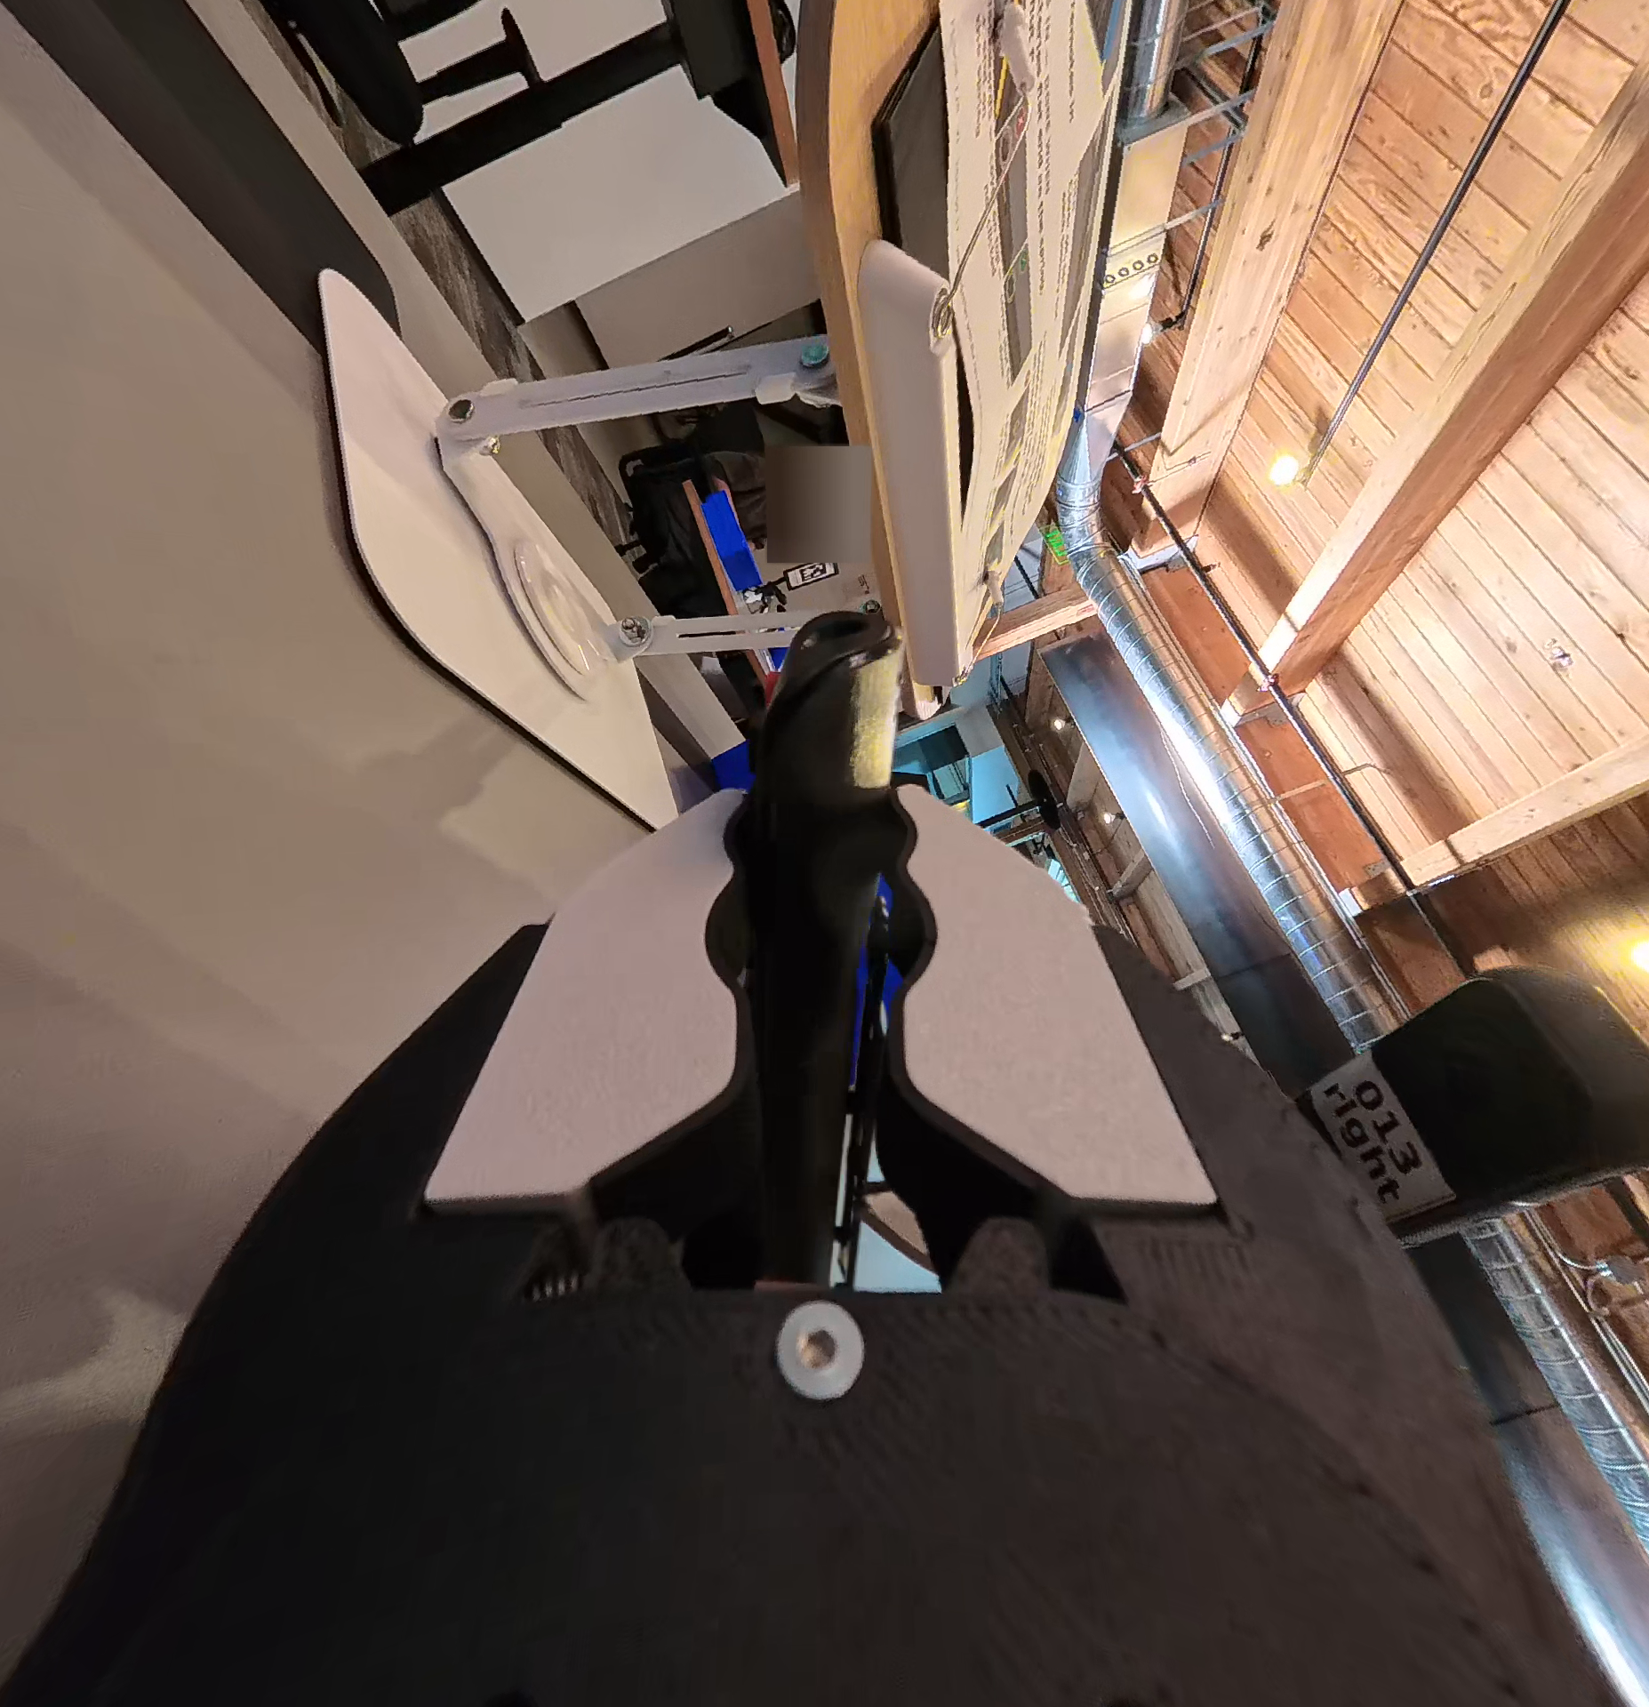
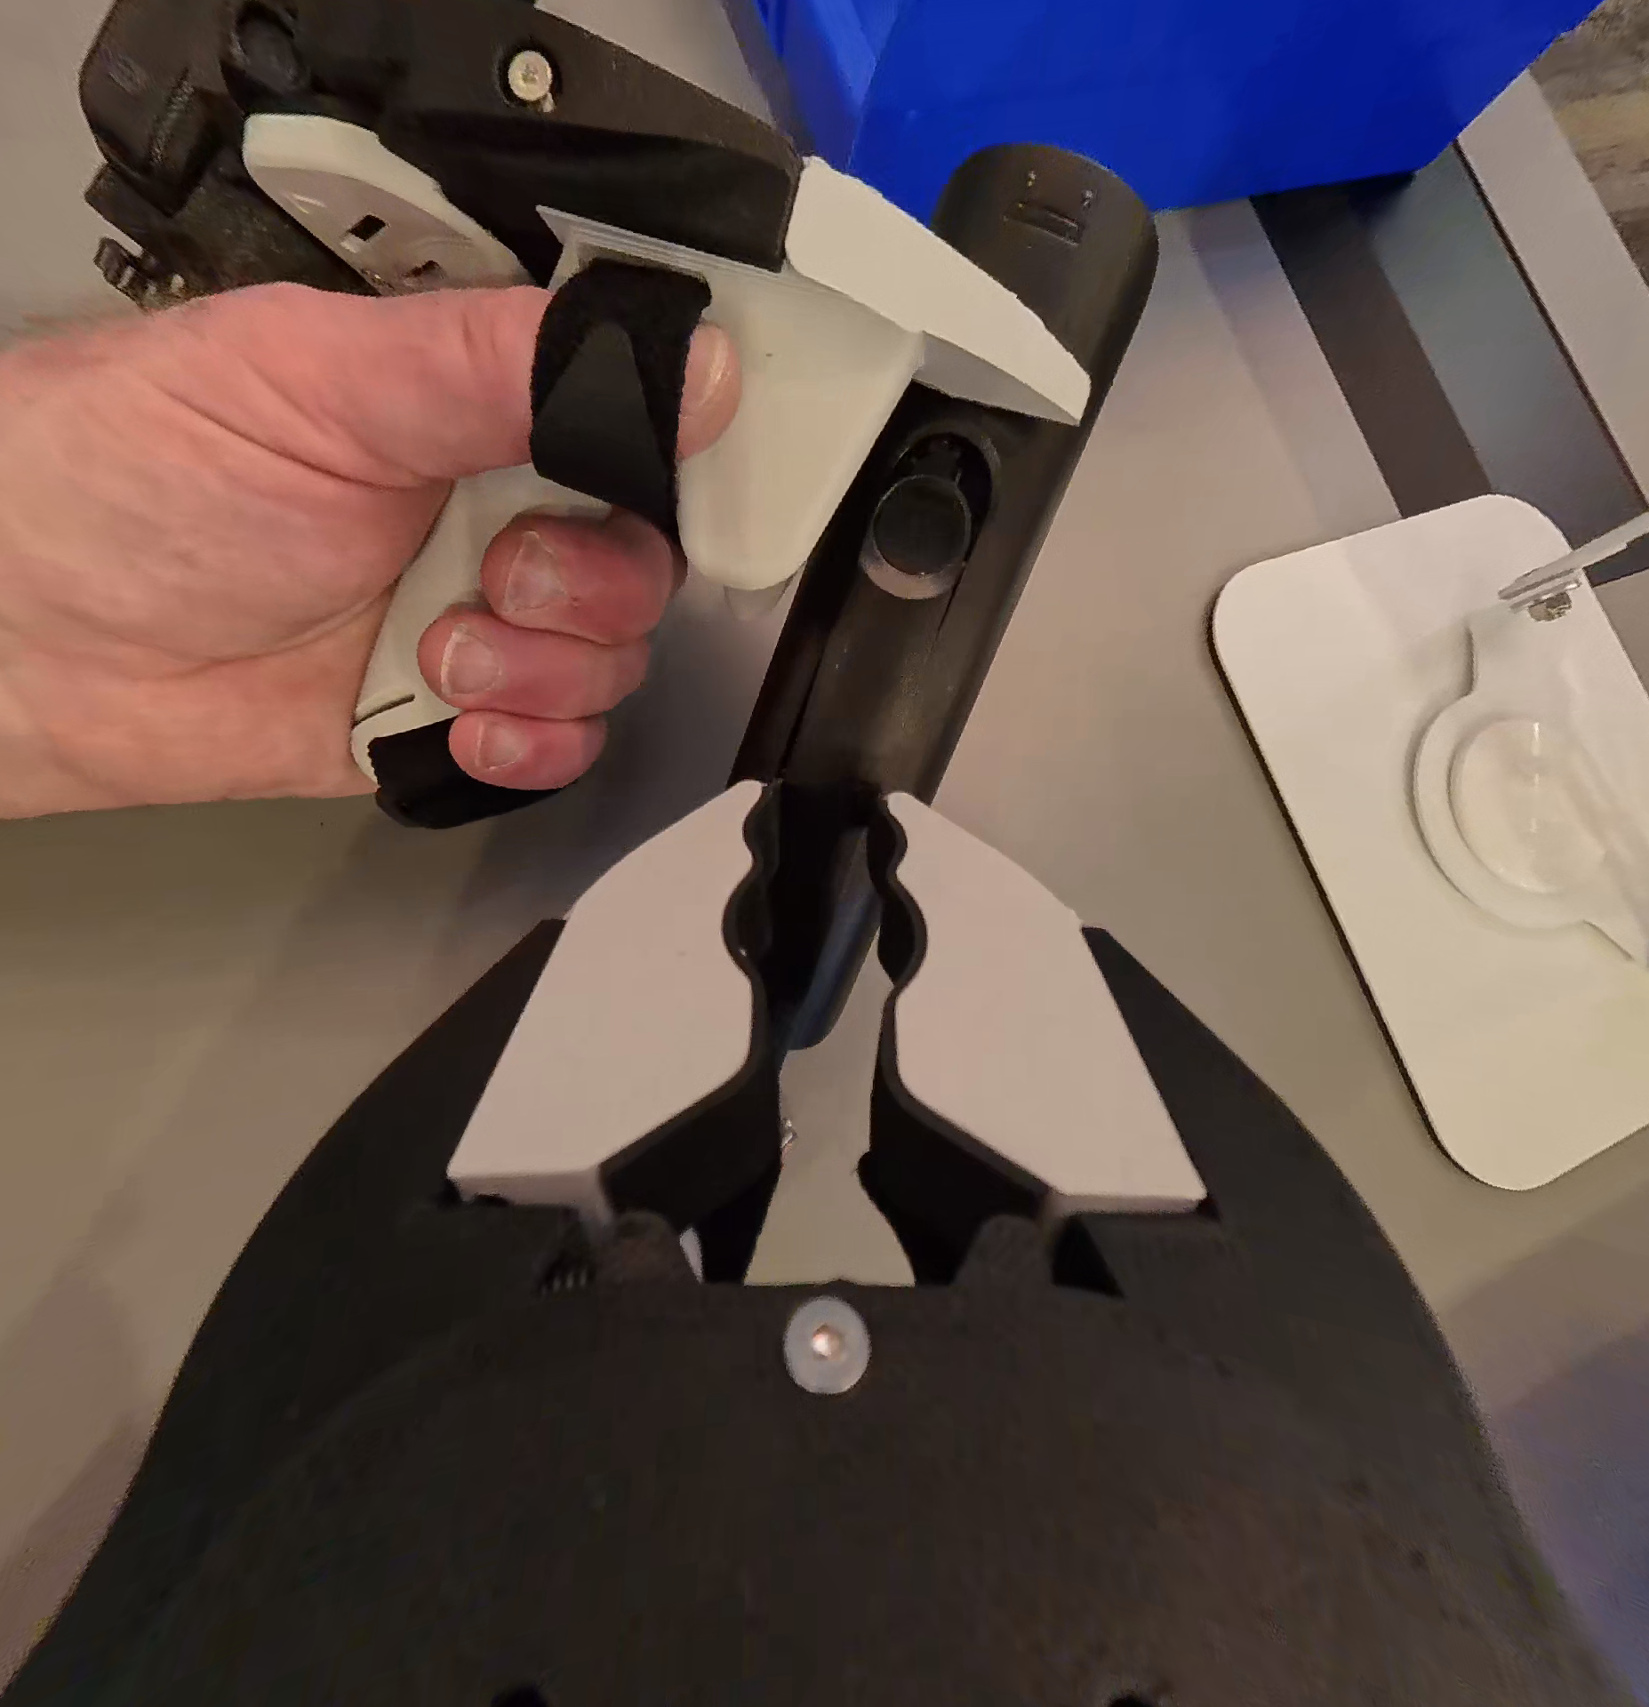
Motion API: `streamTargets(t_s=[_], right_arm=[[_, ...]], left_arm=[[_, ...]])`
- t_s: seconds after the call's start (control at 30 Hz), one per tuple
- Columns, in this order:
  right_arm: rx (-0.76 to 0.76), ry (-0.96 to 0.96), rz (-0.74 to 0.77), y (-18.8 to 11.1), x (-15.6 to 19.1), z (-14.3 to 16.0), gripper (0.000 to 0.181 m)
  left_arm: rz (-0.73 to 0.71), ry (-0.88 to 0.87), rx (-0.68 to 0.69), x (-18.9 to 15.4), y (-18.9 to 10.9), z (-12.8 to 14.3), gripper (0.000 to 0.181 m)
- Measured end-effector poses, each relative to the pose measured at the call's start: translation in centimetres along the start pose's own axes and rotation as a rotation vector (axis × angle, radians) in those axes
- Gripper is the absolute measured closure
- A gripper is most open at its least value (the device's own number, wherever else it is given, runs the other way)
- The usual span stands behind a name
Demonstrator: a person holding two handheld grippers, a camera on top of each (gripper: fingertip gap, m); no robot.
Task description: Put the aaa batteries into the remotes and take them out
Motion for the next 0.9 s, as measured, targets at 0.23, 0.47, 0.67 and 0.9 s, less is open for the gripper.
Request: streamTargets(t_s=[0.23,0.47,0.67,0.9], right_arm=[[0.02,0.074,-0.018,0.0,0.2,-0.2,0.163],[0.044,0.087,0.035,0.2,0.7,-0.5,0.162],[0.024,0.085,0.046,0.0,0.8,-0.4,0.146],[-0.243,0.064,-0.16,-4.3,-0.9,3.5,0.121]], left_arm=[[0.001,0.0,0.0,0.0,0.0,0.1,0.156],[0.001,-0.004,0.001,0.0,0.0,0.1,0.155],[0.016,-0.016,-0.003,-0.1,0.0,0.0,0.155],[0.09,-0.075,-0.009,-0.8,-0.2,-0.4,0.155]])
Point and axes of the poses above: each gripper's, where its closed fingertips meet, y out along the fingers, z out of its underside, x = y × z across the jaws, the point moved 10 cm from there along -y, back along the fingers, and after that the axes turned 1 degree about x, right-handed, at the moved point
